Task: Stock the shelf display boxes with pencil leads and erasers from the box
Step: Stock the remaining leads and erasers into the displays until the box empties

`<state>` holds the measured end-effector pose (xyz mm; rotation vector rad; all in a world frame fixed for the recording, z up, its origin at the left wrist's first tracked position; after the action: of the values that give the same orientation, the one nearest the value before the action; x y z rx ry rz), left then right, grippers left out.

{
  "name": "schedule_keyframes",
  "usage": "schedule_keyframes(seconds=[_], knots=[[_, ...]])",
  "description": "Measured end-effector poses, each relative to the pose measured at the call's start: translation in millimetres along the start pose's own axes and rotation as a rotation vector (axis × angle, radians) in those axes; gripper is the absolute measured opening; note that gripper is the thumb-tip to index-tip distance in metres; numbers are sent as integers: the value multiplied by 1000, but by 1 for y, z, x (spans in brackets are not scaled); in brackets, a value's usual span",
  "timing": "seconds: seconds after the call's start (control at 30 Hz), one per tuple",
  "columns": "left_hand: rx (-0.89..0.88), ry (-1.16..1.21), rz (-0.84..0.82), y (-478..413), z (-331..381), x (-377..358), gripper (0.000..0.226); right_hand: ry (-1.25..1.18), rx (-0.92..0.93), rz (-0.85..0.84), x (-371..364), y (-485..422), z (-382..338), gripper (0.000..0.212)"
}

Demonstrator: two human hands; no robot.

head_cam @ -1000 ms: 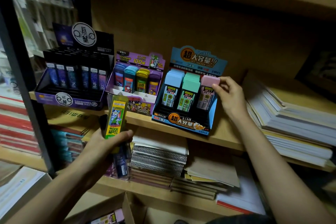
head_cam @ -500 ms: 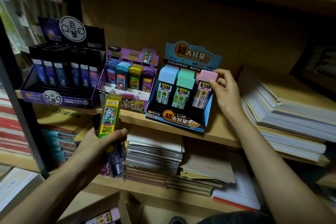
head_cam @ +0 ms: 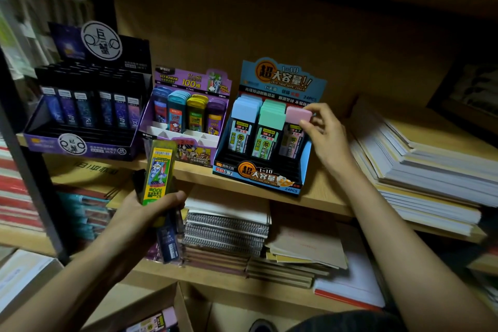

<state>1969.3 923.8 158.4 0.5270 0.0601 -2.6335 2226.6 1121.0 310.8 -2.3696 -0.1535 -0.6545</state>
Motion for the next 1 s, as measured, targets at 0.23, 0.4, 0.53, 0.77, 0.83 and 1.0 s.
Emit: schedule_keyframes(seconds=[0.23,0.4,0.53,0.77,0.83,1.0], knots=[[9,0,15,0,-1,-1,44,363,75,194,9,6,0,32],[6,-5,1,4,3,-4,41,479,51,203,3,16,-12,46],[-17,-5,-31,9,12,-9,41,326,162,227,-4,35,-66,26],[-77,1,-63,22,29,-17,27,-315,-227,-547,-140,99,-125,21],[-80,-33,-86,27,32,-16,24,-409,-322,-600,-160,108,-129,26],[-11,-3,-117,35,29,-8,18,-543,-403,-554,-182,103,-135,13]])
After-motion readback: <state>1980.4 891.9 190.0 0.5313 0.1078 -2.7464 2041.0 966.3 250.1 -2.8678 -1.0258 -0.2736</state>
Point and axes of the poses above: each hand's wrist, its own y-axis away from the middle knuckle, its own x-axis out of the back of the hand, z = x × y, the point moved 9 cm from there along -y, towards the middle knuckle, and after that the axes turned 3 degrees about -x, right-handed, at the moved point
